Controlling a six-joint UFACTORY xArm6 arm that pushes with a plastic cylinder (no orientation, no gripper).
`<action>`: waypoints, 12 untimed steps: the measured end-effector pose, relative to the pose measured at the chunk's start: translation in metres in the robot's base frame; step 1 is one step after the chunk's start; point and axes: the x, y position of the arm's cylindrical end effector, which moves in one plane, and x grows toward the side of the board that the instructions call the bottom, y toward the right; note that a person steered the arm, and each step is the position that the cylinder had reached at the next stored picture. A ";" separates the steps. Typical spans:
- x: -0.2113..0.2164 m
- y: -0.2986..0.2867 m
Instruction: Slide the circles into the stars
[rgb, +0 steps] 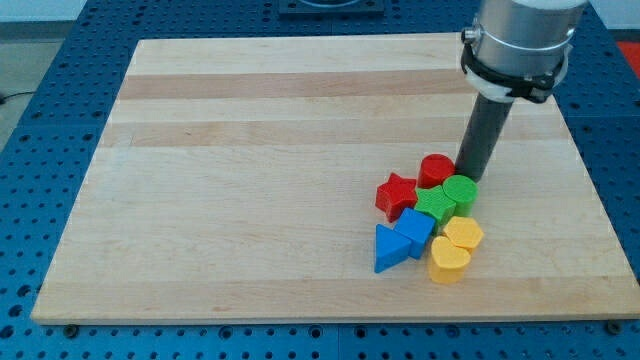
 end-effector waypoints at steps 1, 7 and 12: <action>-0.028 0.005; 0.015 -0.062; 0.045 -0.091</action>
